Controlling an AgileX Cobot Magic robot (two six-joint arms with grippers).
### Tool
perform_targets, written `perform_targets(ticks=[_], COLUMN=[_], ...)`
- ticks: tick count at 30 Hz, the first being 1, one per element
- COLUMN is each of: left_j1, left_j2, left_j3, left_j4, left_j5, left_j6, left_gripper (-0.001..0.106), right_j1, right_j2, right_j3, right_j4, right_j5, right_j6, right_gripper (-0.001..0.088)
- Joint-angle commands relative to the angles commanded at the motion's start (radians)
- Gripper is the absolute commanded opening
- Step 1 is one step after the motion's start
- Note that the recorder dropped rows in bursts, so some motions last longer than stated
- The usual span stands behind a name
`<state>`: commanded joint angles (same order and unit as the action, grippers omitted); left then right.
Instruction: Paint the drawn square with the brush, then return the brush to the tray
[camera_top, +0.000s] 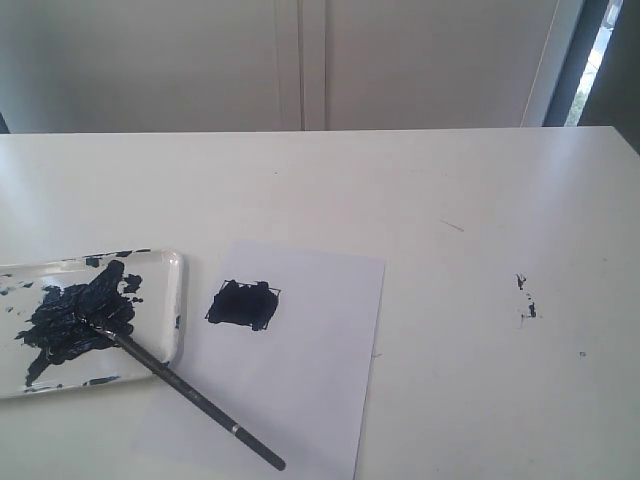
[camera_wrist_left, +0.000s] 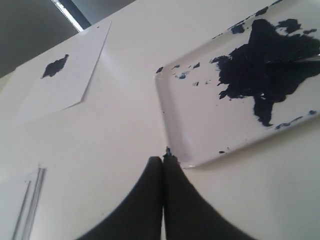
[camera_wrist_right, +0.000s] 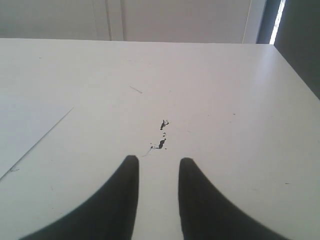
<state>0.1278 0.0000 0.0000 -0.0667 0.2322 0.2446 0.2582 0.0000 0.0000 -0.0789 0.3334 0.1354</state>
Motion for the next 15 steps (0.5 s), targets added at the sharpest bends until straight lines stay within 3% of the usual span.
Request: perform_targets(ticks=[2,15], left_j1=[0.000,0.000], left_j2=[0.000,0.000], left_j3=[0.000,0.000], left_j4=[-0.092,-0.094], left_j5=[0.000,-0.003], left_j6=[-0.036,0.002], left_gripper=[0.000,0.000], right_j1=[0.000,0.000], right_j2=[0.000,0.000], right_j3=[0.000,0.000], right_j4=[0.000,0.000], right_j5=[0.000,0.002], right_j6=[0.000,0.000], right_gripper=[0.0271,0.0271])
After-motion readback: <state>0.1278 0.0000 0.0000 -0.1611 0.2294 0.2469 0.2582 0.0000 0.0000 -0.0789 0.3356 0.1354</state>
